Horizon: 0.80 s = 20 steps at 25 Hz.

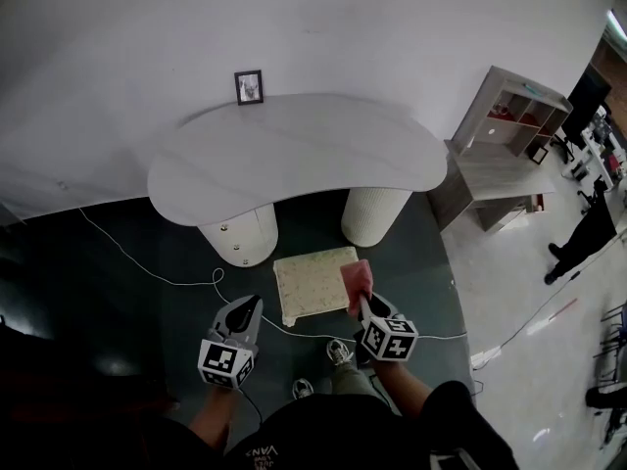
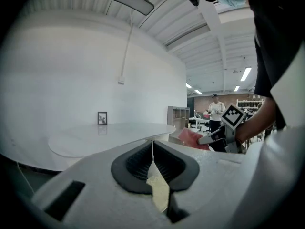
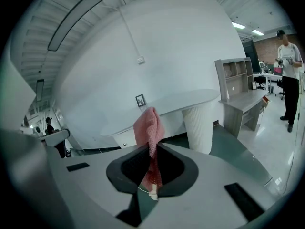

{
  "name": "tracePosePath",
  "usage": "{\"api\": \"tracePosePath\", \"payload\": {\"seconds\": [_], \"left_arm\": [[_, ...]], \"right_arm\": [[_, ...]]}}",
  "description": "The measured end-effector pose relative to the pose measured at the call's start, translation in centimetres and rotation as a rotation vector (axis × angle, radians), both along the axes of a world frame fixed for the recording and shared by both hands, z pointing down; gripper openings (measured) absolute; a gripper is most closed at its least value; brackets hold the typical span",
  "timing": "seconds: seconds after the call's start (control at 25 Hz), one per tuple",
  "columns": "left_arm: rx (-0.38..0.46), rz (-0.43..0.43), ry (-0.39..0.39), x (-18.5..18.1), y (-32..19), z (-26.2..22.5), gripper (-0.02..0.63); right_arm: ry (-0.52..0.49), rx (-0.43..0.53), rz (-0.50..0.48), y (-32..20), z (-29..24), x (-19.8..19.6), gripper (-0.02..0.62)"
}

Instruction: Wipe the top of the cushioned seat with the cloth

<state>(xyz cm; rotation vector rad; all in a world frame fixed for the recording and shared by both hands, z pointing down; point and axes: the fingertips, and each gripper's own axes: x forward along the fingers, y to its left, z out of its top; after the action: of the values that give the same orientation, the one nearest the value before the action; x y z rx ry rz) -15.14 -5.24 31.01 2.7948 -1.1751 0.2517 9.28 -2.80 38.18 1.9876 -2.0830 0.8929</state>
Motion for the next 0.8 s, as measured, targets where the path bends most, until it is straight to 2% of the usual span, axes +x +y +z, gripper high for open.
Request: {"api": "tracePosePath", "payload": {"seconds": [0.44,0.8], "left_arm": [[0.066,0.034,0.001,1.6,1.4,-3.3,0.020],[0.092,0.035,0.000,2.4,2.6,-4.2,0.020]], "right_arm": [[-0.126,0.040,0.031,3.1,-2.0,-0.1,0.035],[-0.094,0.106,0.010,4.1,-4.9,1.2,0.035]]}}
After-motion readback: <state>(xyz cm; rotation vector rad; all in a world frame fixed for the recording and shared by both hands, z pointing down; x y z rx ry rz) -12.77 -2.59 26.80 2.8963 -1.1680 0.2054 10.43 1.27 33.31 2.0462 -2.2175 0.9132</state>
